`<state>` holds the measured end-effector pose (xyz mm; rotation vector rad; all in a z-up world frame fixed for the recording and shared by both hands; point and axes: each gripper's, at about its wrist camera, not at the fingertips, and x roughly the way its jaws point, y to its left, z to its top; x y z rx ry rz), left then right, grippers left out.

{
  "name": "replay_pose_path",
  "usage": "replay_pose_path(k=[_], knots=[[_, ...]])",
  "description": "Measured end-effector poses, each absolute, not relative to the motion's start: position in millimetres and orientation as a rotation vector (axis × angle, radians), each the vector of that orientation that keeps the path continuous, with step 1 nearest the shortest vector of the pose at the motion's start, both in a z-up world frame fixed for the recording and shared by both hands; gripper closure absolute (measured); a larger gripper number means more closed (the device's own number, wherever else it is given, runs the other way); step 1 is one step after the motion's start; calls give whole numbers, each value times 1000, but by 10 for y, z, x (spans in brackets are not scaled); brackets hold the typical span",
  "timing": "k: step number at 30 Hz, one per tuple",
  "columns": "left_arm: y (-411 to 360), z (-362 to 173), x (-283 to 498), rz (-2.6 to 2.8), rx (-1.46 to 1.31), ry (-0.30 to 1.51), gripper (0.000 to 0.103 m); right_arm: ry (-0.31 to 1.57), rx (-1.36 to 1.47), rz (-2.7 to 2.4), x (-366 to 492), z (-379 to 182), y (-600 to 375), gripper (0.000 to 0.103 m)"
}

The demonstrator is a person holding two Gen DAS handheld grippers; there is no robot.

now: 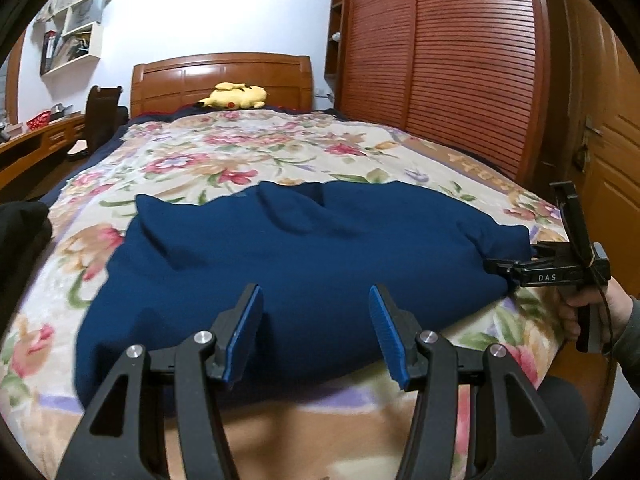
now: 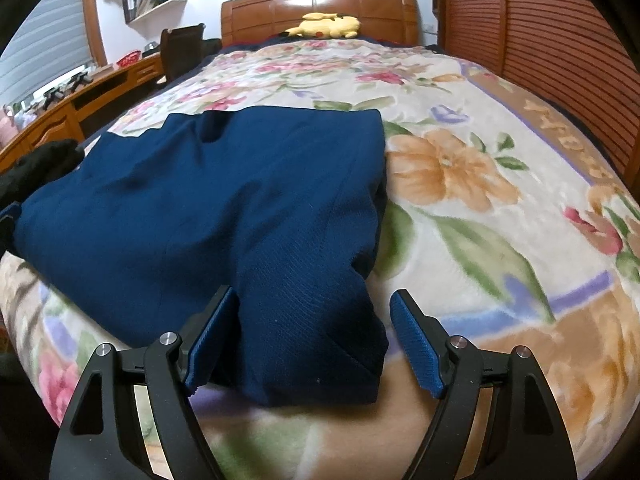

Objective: Fold large clothes

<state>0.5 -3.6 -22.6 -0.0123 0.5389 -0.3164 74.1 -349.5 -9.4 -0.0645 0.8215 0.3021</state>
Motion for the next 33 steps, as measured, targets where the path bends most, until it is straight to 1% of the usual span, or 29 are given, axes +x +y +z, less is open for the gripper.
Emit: replay_pose_path(k=[13,18,24,25,26,28,29,30,31,33], knots=[[-328,-384,195,-334,43,592,49,828,-55,302,722,-127,-3511,23],[-318,-518,295,-343,23,658,48,855,13,314,726,-152,-3562,23],[-349,-553,300,-341,32,663,48,857,24,317,723,-138,-3548,23],[-344,-553,302,-341,34,663,48,861,28,325,720,-137,-3538,26],[-350,-556,301,-339,36,664,48,867,39,349,717,-135,-3528,36],[-351,-559,306,-338,38,665,48,884,70,381,727,-113,-3532,44],[-349,-561,308,-338,39,666,48,887,76,392,729,-92,-3533,53],[-343,-563,312,-338,37,667,48,889,82,397,734,-63,-3545,59],[-341,-568,313,-338,37,669,48,886,95,407,736,-6,-3572,68],[-339,-570,312,-340,38,671,48,865,98,427,726,124,-3582,72]])
